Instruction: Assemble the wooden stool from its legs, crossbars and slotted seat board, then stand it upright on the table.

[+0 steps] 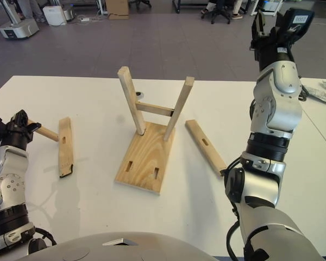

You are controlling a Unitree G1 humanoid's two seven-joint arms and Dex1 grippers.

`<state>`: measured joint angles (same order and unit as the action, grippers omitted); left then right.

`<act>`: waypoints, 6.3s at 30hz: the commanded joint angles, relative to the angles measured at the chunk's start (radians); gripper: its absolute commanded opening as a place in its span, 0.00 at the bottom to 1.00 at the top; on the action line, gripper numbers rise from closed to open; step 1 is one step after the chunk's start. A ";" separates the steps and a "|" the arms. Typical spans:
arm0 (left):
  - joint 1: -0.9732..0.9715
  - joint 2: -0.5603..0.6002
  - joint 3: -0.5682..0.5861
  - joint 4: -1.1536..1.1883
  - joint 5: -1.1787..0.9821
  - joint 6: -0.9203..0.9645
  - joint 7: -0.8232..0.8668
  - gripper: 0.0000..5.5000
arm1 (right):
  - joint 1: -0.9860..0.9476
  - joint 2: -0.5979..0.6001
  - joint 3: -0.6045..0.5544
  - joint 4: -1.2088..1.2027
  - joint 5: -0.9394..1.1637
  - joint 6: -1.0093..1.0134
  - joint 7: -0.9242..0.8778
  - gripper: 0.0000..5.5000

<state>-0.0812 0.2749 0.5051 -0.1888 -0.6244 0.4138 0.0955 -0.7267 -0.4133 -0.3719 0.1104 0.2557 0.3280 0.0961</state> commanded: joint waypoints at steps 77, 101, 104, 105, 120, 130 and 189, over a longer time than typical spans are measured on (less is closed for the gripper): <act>0.454 0.202 -0.421 -0.249 0.375 0.264 -0.453 0.45 | 0.149 0.109 0.095 -0.229 -0.008 0.096 -0.053 0.45; -0.408 0.151 -0.168 -0.251 -0.763 0.498 -0.328 0.37 | -0.250 0.165 -0.024 -0.107 1.100 0.639 0.222 0.83; -0.415 0.180 -0.215 -0.252 -0.827 0.531 -0.347 0.37 | -0.269 0.137 -0.001 -0.050 1.118 0.677 0.260 0.92; -0.414 0.190 -0.227 -0.255 -0.845 0.538 -0.356 0.37 | -0.274 0.129 0.005 -0.032 1.117 0.684 0.265 0.97; -0.395 0.285 -0.309 -0.259 -1.057 0.541 -0.434 0.37 | -0.274 0.090 -0.007 0.044 1.460 0.818 0.291 0.71; -0.401 0.299 -0.314 -0.249 -0.998 0.497 -0.414 0.37 | -0.242 0.068 0.046 0.020 1.390 0.788 0.253 0.39; 0.485 0.103 -0.247 -0.336 -0.268 0.062 -0.694 0.52 | 0.643 -0.149 0.252 -0.585 0.666 0.234 0.856 0.37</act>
<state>0.4090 0.3783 0.2610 -0.5153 -0.8965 0.4879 -0.5938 -0.0808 -0.5497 -0.1155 -0.4645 0.9171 0.5609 0.9486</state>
